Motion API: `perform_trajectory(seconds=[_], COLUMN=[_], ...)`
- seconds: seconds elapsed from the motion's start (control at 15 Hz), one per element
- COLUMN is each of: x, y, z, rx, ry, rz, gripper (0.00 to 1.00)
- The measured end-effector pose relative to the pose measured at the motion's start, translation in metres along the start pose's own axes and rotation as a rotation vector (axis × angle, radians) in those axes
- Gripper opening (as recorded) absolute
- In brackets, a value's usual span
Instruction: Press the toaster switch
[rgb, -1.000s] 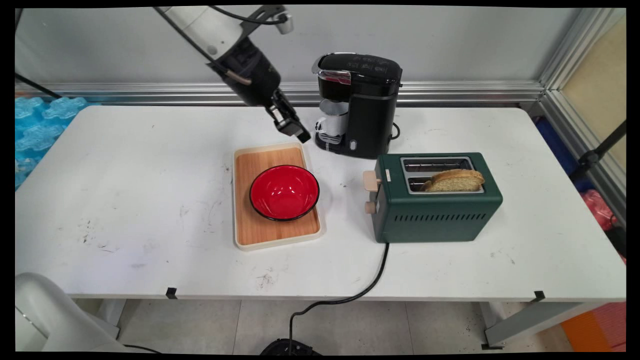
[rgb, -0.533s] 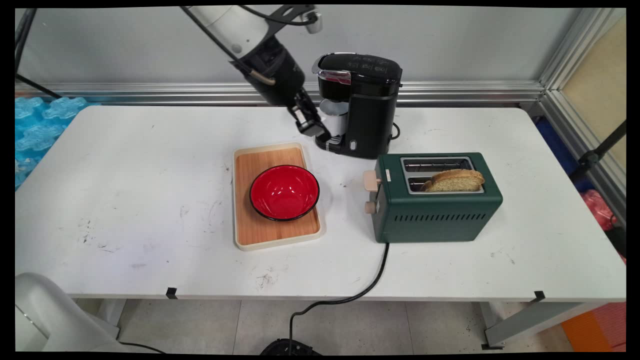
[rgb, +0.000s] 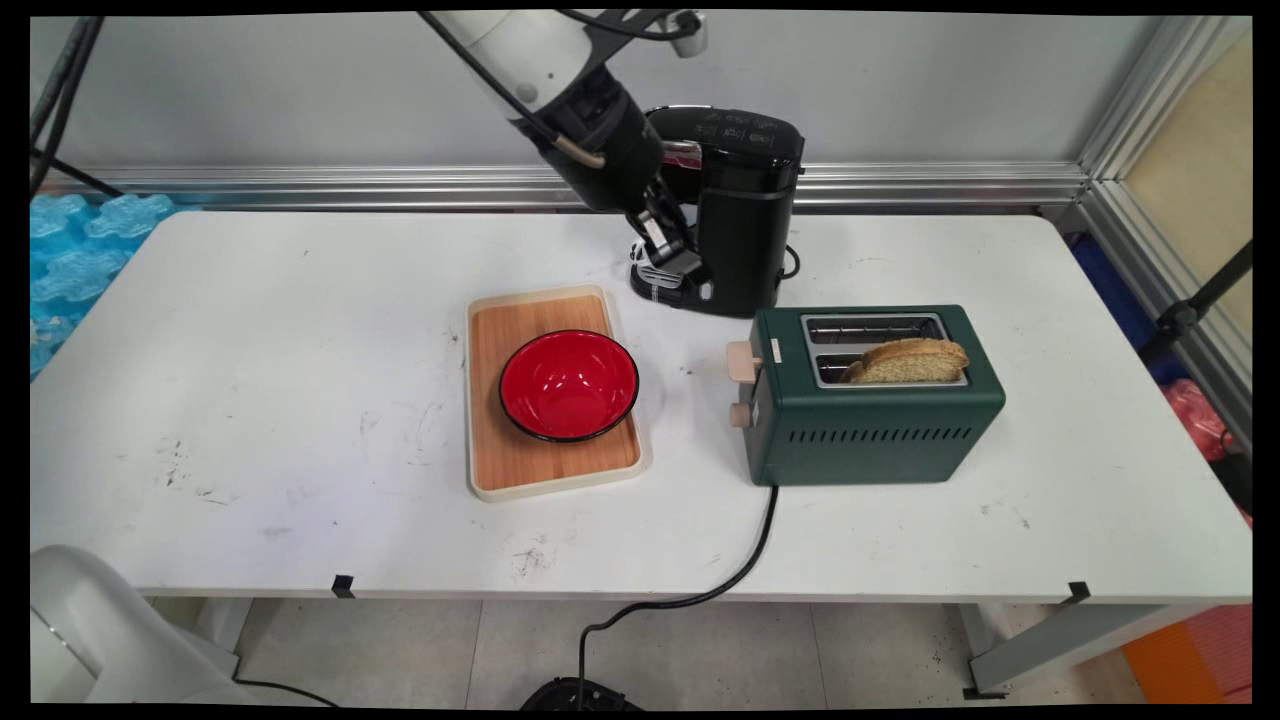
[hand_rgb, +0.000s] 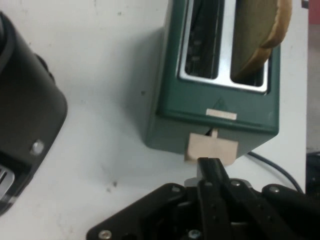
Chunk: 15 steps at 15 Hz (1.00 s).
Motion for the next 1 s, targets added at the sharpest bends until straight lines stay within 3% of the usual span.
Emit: perform_trajectory(seconds=[1.0], x=[-0.001], y=[0.031], z=[0.032], rx=[-0.020], ry=[-0.019], rz=[0.003], gripper=[0.00])
